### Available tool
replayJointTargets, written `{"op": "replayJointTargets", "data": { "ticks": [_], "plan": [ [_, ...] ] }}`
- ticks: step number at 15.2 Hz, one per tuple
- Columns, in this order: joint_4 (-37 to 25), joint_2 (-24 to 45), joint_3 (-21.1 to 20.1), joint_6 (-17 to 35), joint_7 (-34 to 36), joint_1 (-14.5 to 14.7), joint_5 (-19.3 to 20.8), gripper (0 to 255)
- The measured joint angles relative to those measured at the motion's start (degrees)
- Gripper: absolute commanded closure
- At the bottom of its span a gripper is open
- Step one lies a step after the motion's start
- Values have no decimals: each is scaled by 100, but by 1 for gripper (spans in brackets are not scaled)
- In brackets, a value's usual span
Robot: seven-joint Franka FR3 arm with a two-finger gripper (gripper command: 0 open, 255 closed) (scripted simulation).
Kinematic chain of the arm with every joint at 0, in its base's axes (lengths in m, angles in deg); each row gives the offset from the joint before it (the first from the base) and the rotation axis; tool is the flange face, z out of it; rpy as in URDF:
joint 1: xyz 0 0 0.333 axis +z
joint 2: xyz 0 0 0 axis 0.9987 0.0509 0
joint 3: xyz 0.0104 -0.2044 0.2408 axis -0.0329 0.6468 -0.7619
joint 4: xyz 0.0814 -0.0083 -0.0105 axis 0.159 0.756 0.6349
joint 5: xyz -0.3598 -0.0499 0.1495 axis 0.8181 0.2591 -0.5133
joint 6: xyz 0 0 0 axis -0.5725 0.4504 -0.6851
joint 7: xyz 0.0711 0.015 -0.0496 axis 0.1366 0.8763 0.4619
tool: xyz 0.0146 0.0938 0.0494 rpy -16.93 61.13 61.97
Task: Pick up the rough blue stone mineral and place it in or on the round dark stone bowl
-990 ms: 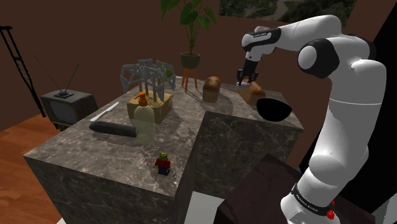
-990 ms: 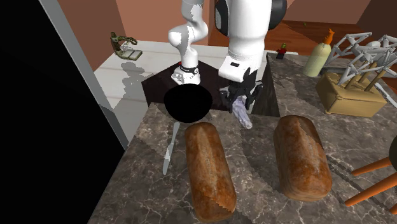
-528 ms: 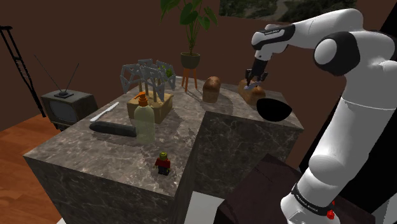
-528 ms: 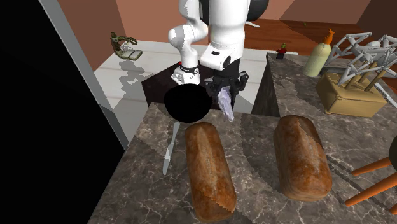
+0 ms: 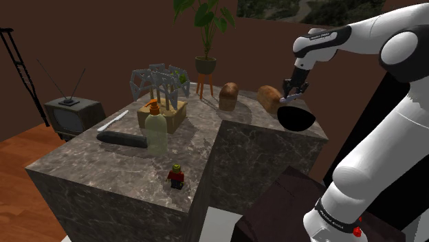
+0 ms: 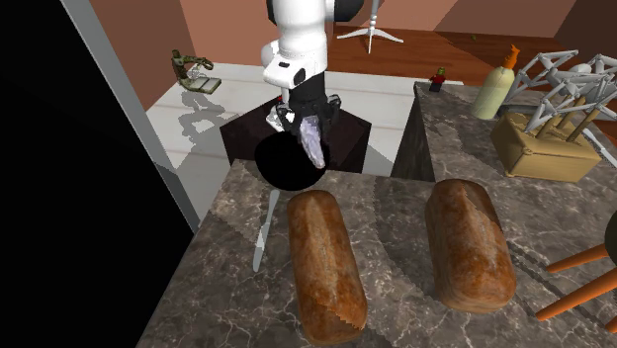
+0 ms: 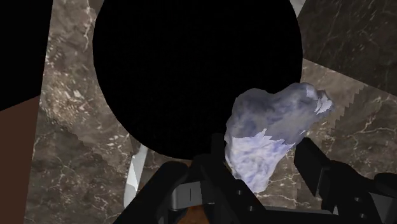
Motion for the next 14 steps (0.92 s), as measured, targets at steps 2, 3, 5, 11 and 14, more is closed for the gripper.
{"op": "replayJointTargets", "data": {
  "ticks": [2, 3, 5, 11, 14],
  "plan": [
    [260, -310, 72, -24, -104, -105, 160, 255],
    [455, -489, 93, 12, -133, -156, 252, 255],
    [678, -753, 151, -6, -225, -259, 396, 255],
    [1056, -769, 213, 353, -297, -299, 428, 255],
    [1279, -750, 225, 592, -301, -301, 427, 255]
  ]
}}
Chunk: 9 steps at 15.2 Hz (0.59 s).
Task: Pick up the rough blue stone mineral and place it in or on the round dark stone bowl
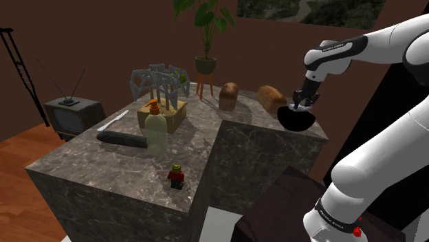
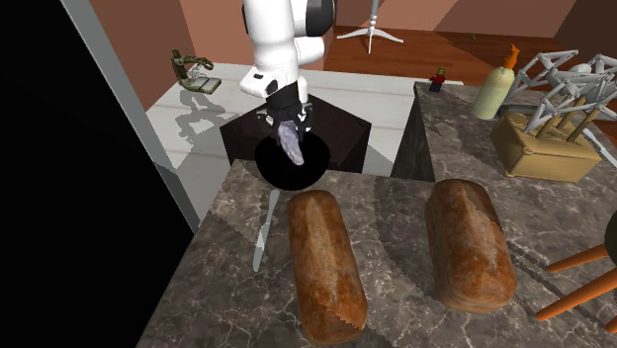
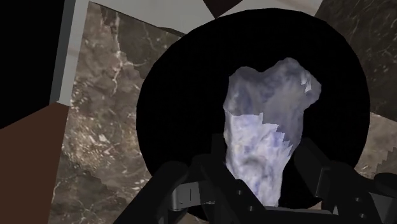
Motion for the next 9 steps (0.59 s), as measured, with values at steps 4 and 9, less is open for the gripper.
{"op": "replayJointTargets", "data": {
  "ticks": [4, 9],
  "plan": [
    [230, 119, 48, 336, -54, 7, -46, 255],
    [239, 142, 58, 395, -74, 10, -64, 255]
  ]
}}
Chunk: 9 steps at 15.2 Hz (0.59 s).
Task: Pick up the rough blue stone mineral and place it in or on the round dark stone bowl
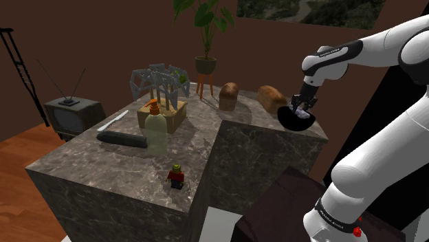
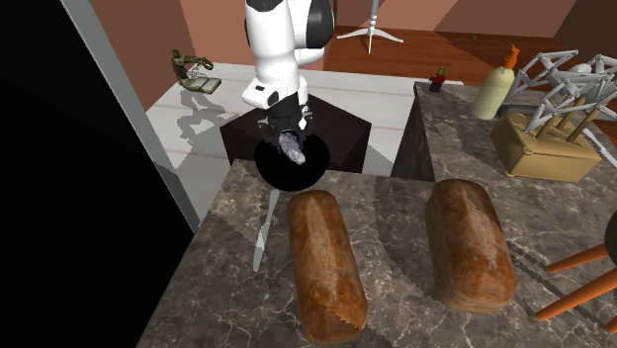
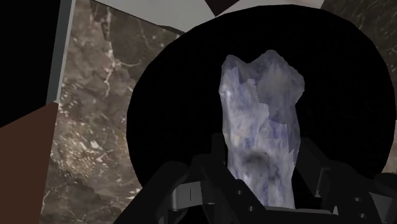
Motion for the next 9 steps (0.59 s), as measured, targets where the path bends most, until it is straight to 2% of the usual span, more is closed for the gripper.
{"op": "replayJointTargets", "data": {
  "ticks": [1, 2, 9],
  "plan": [
    [3, -3, -1, -1, 1, -1, 2, 255],
    [-2, 2, 2, 2, -4, -1, -2, 0],
    [-28, -24, -10, -72, 15, -5, 19, 0]
  ]
}}
